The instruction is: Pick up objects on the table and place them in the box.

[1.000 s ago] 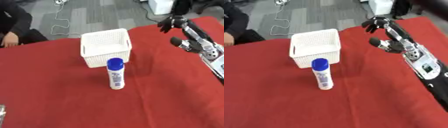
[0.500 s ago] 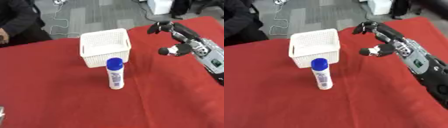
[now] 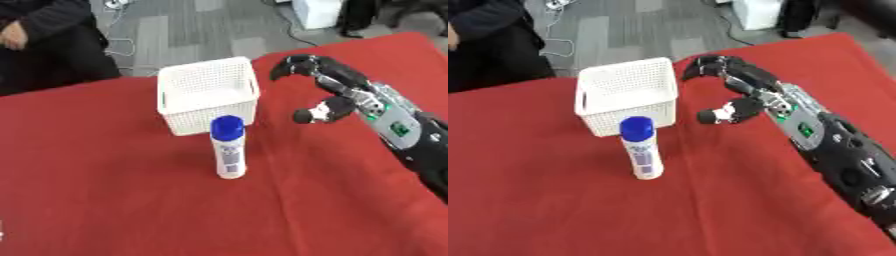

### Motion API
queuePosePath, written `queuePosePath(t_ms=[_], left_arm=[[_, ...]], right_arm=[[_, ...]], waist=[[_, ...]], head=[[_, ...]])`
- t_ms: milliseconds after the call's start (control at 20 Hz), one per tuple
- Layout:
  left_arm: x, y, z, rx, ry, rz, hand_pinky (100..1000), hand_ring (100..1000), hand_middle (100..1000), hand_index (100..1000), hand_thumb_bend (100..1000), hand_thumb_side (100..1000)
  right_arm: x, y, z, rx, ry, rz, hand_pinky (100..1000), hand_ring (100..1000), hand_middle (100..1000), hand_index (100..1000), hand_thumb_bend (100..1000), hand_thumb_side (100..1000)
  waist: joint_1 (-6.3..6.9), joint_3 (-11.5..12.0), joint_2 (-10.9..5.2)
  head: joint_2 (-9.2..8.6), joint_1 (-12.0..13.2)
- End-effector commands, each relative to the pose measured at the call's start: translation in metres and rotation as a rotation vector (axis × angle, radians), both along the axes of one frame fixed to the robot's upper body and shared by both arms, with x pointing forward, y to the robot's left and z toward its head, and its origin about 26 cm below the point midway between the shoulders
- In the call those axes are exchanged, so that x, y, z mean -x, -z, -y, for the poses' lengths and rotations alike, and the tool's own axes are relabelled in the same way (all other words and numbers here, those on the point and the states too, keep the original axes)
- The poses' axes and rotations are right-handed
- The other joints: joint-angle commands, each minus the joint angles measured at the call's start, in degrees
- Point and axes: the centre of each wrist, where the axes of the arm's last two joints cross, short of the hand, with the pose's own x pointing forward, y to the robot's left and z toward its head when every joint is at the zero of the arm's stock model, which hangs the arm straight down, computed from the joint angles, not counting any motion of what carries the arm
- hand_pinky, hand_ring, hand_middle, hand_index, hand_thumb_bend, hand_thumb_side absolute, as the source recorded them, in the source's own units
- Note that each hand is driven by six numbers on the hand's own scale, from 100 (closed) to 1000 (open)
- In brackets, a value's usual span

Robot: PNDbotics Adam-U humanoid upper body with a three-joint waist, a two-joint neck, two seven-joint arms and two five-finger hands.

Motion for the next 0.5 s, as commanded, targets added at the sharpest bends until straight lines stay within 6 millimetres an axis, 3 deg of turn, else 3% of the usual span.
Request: queuePosePath(t_ms=[50, 200, 250, 300, 500], left_arm=[[0.001, -0.008, -0.002, -0.008, 0.004, 0.031, 678, 653, 750, 840, 462, 1000], [0.001, -0.008, -0.002, -0.008, 0.004, 0.032, 678, 653, 750, 840, 463, 1000], [0.001, -0.008, -0.002, -0.008, 0.004, 0.033, 678, 654, 750, 840, 463, 1000], [0.001, -0.008, -0.002, -0.008, 0.004, 0.033, 679, 654, 750, 840, 463, 1000], [0.001, -0.008, -0.002, -0.008, 0.005, 0.034, 679, 654, 750, 840, 463, 1000]], right_arm=[[0.004, -0.008, -0.012, 0.004, -0.032, 0.008, 702, 741, 731, 810, 753, 1000], [0.008, -0.006, -0.020, 0.008, -0.055, -0.007, 697, 740, 731, 813, 737, 1000], [0.009, -0.005, -0.022, 0.008, -0.060, -0.012, 697, 740, 730, 813, 785, 1000], [0.010, -0.003, -0.023, 0.008, -0.064, -0.017, 697, 740, 731, 815, 739, 1000], [0.010, 0.005, -0.033, 0.010, -0.079, -0.050, 699, 744, 734, 823, 739, 1000]], waist=[[-0.20, 0.1, -0.70], [-0.21, 0.1, -0.73], [-0.21, 0.1, -0.75], [-0.20, 0.1, -0.76], [-0.12, 0.1, -0.77]], head=[[-0.19, -0.3], [-0.19, 0.2], [-0.19, 0.2], [-0.19, 0.2], [-0.19, 0.2]])
